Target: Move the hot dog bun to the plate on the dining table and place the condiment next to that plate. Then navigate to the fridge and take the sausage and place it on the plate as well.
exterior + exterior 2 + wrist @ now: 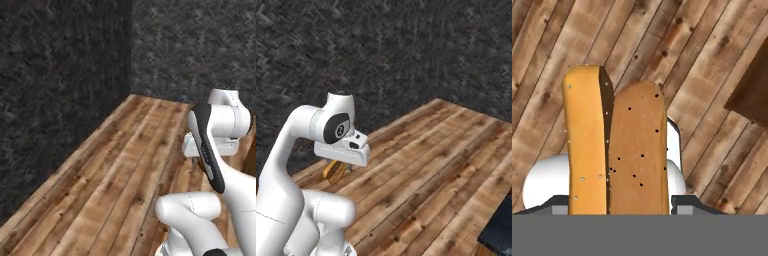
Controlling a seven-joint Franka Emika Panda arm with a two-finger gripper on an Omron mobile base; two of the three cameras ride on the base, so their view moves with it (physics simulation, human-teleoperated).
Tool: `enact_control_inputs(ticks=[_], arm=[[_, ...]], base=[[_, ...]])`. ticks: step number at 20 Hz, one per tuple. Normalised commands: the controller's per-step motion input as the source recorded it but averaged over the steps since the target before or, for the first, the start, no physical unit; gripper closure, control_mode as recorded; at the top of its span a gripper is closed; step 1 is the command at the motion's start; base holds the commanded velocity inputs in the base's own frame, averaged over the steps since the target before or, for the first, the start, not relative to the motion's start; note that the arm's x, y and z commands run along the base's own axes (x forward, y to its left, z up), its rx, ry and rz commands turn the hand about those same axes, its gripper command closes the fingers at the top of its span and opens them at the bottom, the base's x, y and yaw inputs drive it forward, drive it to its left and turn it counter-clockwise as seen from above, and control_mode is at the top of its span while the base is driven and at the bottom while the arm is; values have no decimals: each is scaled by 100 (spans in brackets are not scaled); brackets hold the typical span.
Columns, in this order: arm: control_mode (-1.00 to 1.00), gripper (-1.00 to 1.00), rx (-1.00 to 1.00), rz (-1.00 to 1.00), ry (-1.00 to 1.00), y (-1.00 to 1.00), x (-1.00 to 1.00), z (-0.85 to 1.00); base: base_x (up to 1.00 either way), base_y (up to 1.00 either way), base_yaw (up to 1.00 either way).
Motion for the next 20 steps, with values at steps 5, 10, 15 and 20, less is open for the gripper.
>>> enact_control_inputs(ticks=[5,10,15,20], arm=[[100,100,0,0,0,0,0,0],[100,100,0,0,0,0,0,0],[100,100,0,0,0,0,0,0],[100,100,0,0,0,0,0,0]], base=[[99,22,-69],[93,46,-67],[56,91,-59],[56,100,-56]])
